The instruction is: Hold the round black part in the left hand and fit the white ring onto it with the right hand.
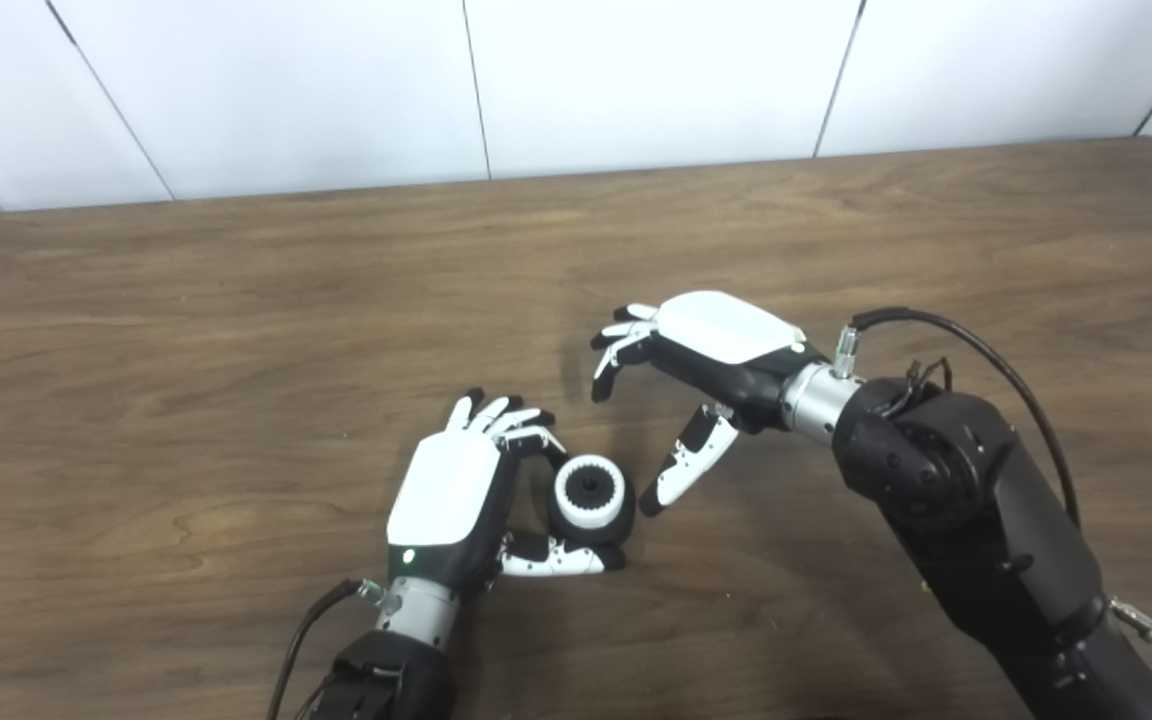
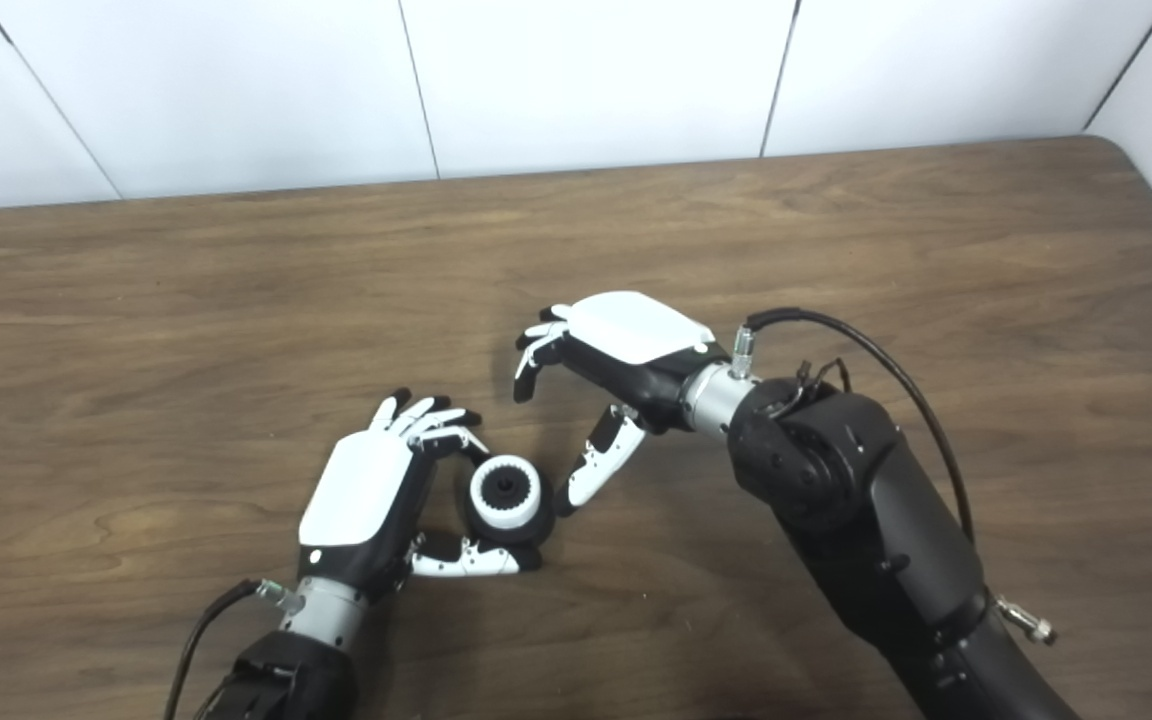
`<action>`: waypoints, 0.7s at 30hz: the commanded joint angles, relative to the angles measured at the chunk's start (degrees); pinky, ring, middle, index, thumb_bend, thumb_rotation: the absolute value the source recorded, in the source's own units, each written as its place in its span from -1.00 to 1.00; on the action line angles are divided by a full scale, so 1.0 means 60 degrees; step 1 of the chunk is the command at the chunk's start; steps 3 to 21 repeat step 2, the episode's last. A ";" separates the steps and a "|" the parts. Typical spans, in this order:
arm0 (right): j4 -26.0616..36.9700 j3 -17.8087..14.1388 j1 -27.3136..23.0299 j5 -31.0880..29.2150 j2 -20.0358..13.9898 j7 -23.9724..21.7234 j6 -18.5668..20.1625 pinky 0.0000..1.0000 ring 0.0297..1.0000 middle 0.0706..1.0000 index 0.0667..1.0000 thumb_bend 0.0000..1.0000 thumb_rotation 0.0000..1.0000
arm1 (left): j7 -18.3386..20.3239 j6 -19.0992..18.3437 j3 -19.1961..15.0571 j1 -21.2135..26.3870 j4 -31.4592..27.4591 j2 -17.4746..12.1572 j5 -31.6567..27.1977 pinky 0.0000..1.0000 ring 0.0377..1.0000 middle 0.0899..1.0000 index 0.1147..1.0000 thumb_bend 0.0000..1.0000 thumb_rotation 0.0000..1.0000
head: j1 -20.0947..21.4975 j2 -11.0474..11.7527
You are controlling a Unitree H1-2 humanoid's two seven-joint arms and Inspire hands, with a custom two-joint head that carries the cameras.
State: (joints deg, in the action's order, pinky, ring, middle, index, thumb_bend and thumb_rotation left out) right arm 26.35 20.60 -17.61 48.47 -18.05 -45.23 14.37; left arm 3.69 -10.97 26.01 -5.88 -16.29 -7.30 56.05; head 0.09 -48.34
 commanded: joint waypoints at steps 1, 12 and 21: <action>0.0366 -0.0175 -0.0331 -0.0063 -0.0070 0.0140 -0.0023 0.88 0.93 0.78 0.34 1.00 -0.35 | 0.0644 -0.0413 -0.0056 -0.0018 0.0080 0.0008 0.0025 1.00 0.81 0.66 0.54 0.74 -0.52 | -0.0026 -0.0014; 0.0357 -0.0172 -0.0328 -0.0051 -0.0060 0.0161 -0.0020 0.88 0.93 0.77 0.34 1.00 -0.36 | 0.0726 -0.0458 -0.0106 -0.0011 0.0052 0.0024 -0.0014 1.00 0.81 0.67 0.60 0.78 -0.48 | -0.0041 -0.0014; 0.0357 -0.0172 -0.0328 -0.0051 -0.0060 0.0161 -0.0020 0.88 0.93 0.77 0.34 1.00 -0.36 | 0.0726 -0.0458 -0.0106 -0.0011 0.0052 0.0024 -0.0014 1.00 0.81 0.67 0.60 0.78 -0.48 | -0.0041 -0.0014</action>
